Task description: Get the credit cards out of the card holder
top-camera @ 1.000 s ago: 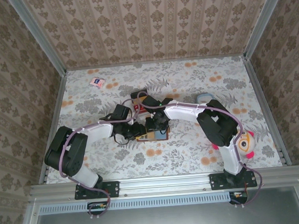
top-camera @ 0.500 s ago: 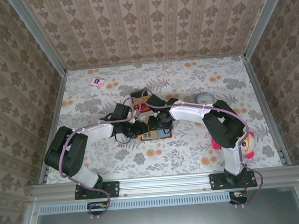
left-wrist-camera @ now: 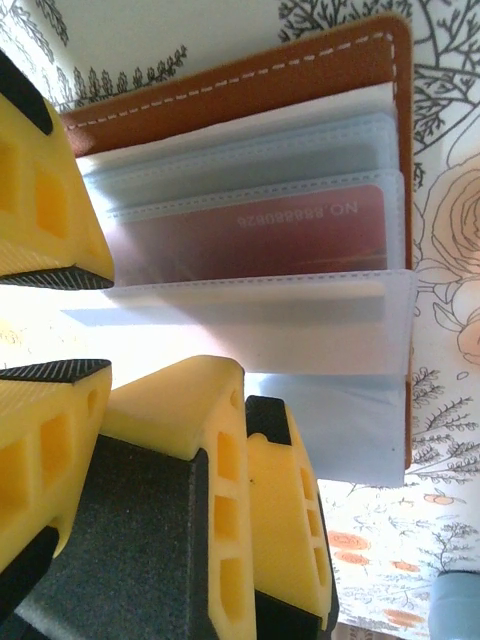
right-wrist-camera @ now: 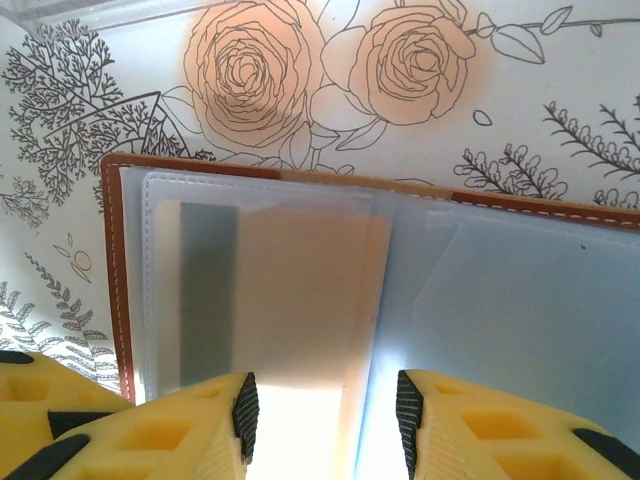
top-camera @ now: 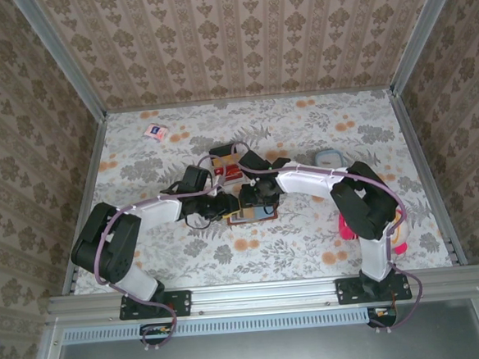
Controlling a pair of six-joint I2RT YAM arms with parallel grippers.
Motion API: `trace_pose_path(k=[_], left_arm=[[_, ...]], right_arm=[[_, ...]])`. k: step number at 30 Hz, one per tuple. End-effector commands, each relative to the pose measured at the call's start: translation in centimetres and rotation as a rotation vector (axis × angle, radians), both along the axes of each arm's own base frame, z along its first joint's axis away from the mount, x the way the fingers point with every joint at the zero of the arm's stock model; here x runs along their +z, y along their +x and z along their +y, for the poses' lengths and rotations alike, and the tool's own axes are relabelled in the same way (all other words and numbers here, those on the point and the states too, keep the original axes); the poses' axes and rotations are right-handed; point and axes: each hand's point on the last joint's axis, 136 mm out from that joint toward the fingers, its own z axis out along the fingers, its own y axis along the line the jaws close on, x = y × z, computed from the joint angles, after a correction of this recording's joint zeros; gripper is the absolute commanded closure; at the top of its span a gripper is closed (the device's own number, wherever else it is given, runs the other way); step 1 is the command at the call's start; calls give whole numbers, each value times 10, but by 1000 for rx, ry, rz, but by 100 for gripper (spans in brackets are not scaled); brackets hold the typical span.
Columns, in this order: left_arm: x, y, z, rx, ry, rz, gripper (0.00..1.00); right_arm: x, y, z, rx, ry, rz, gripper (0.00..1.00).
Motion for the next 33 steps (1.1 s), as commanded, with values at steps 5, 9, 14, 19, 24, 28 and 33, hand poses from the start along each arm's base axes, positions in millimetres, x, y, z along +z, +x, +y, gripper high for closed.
trace_pose_path(k=[5,9,14,19,24,28,33], left_arm=[[1,-3,-10,-13,-50,8,70],[2,-2,-14,-2,-87,11,70],[8,1,-20,0,-128,6,70],[11,2,-27,-13,-141,4,70],[18,2,-37,-30,-150,-14,70],[22,3,-49,-47,-152,-22,68],[26,6,-68,-65,-159,-21,60]], right_arm=[[40,12,4,-40,84,-113,55],[46,13,-3,-58,70,-140,56],[56,17,-15,-102,46,-191,56],[68,22,-34,-160,17,-251,55],[76,24,-57,-234,10,-287,55],[83,26,-73,-280,7,-319,53],[83,25,-84,-305,16,-319,48]])
